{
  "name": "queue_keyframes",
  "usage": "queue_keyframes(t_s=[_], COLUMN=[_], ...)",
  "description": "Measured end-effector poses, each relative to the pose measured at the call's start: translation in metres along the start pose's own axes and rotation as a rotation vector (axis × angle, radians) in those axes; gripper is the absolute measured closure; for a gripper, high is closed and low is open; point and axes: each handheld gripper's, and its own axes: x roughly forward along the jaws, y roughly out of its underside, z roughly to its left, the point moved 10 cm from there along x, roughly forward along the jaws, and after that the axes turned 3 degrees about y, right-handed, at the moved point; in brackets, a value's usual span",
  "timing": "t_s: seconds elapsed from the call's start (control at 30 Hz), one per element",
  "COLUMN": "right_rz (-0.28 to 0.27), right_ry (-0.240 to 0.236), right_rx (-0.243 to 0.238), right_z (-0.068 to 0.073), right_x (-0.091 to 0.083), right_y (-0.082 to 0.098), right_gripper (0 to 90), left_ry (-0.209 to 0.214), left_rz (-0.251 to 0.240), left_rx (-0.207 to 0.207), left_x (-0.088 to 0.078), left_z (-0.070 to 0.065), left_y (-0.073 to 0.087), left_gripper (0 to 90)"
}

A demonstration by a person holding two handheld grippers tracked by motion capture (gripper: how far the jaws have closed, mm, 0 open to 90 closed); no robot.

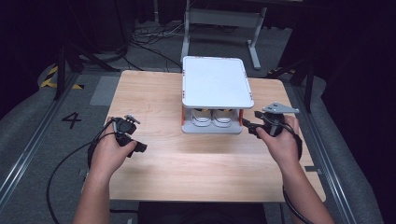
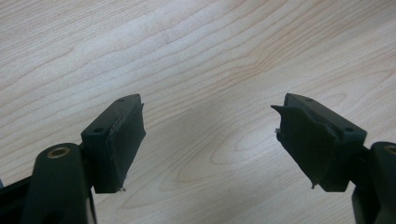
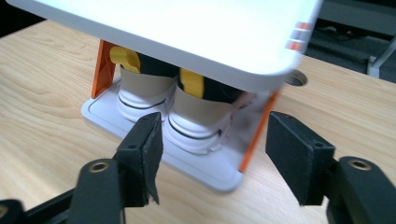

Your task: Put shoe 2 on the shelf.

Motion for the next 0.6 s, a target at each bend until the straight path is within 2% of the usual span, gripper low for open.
queue_keyframes(t_s=[0.1,0.2,0.23,0.27,0.3,0.4,0.43,0.47,0.5,0.6], right_rz=[0.016,0.042,0.048,0.048,0.052,0.07,0.07,0.07,0.072,0.093], right_ry=[-0.003,-0.03,-0.039,-0.039,-0.056,-0.039,-0.031,-0.031,-0.023,0.004], right_rx=[-0.006,0.003,0.0,0.0,0.006,0.012,0.008,0.008,0.0,-0.018], right_z=[-0.008,-0.023,-0.027,-0.027,-0.035,-0.049,-0.055,-0.055,-0.061,-0.078], right_x=[-0.009,-0.023,-0.026,-0.026,-0.032,-0.041,-0.044,-0.044,-0.048,-0.057], right_y=[0.004,0.012,0.014,0.014,0.018,0.026,0.027,0.027,0.029,0.038], right_gripper=[34.1,31.7,28.2,28.2,27.7,27.2,27.1,27.1,27.0,25.3], left_ry=[-0.003,-0.002,0.019,0.019,0.028,0.028,0.026,0.026,0.024,0.029], left_rz=[0.001,-0.009,-0.026,-0.026,-0.039,-0.067,-0.094,-0.094,-0.132,-0.172], left_rx=[0.005,-0.012,-0.015,-0.015,-0.012,-0.016,-0.008,-0.008,-0.009,-0.005], left_x=[0.0,0.0,-0.001,-0.001,-0.003,-0.004,-0.006,-0.006,-0.008,-0.011], left_z=[0.001,0.001,0.0,0.0,-0.001,0.0,0.002,0.002,0.005,0.008], left_y=[0.0,-0.001,-0.003,-0.003,-0.005,-0.009,-0.013,-0.013,-0.017,-0.021], left_gripper=[23.0,22.7,22.2,21.5,20.8,20.7,21.5,22.2,22.2,19.4])
